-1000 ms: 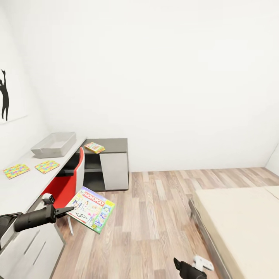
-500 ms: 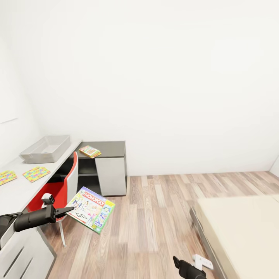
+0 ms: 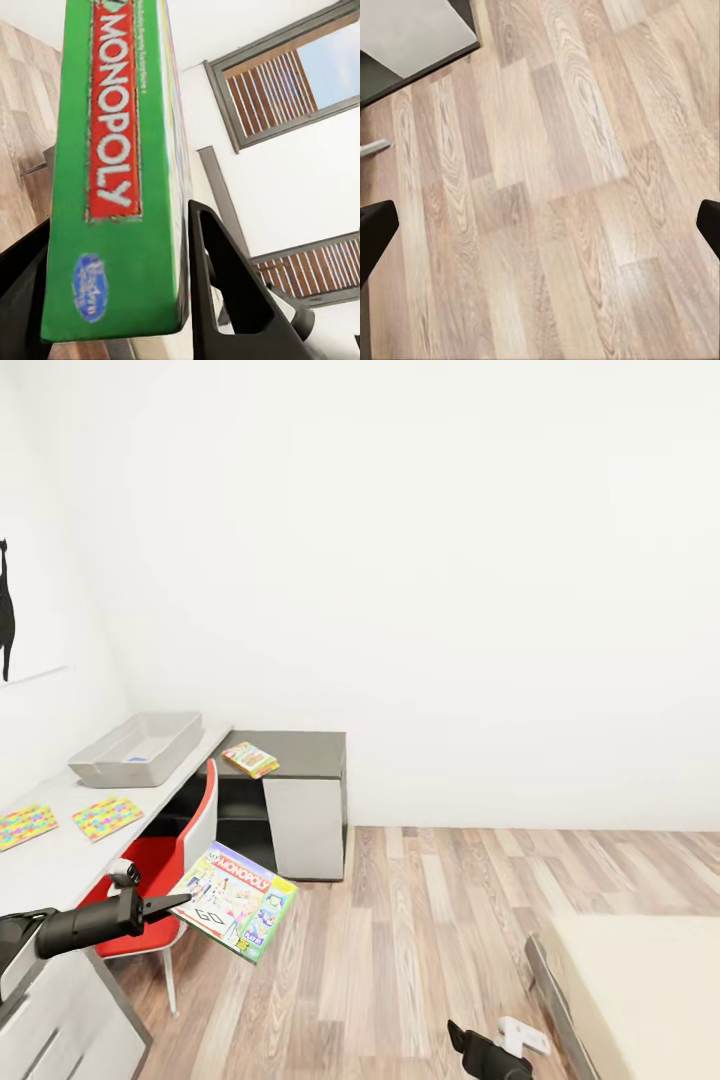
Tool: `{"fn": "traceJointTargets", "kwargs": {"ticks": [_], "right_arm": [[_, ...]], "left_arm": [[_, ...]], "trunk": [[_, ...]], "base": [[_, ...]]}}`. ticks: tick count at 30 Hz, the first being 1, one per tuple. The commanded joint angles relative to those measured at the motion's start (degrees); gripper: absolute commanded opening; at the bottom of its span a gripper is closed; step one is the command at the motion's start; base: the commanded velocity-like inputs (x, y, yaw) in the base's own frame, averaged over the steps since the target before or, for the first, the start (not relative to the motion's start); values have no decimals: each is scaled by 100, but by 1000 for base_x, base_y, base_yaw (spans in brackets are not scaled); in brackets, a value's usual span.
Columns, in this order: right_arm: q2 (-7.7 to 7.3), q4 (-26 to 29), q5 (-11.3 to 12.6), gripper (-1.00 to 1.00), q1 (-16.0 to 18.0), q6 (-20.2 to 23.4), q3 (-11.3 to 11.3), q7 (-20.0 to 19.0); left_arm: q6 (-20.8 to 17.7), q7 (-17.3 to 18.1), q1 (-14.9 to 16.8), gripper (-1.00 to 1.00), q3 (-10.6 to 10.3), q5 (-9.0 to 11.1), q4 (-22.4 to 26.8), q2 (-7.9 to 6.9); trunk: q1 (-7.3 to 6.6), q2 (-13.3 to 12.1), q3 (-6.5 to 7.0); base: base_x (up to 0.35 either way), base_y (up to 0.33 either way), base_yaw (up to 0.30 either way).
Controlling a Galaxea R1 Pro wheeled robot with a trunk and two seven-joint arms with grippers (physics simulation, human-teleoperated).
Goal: Put all the toys in the child's room - the three board games (two on the bed and one on the table), the two jigsaw puzzles on the table, and the tennis ball on the table - inside the toy box on the table in the child's room.
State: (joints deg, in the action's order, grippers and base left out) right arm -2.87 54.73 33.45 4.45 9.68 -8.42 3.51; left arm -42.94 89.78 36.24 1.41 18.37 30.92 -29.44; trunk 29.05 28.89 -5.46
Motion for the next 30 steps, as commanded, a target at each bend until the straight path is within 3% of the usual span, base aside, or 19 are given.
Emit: {"fn": "traceJointTargets", "kwargs": {"ticks": [1, 30], "right_arm": [[-12, 11, 48, 100, 3, 16, -22, 36], [11, 17, 44, 100, 3, 15, -28, 36]], "left_arm": [[-57, 22, 6, -100, 4, 8, 2, -1], [-57, 22, 6, -100, 37, 8, 2, -1]], "trunk": [[6, 10, -12], [6, 10, -26]], "base": [[324, -61, 30], [315, -99, 1]]}}
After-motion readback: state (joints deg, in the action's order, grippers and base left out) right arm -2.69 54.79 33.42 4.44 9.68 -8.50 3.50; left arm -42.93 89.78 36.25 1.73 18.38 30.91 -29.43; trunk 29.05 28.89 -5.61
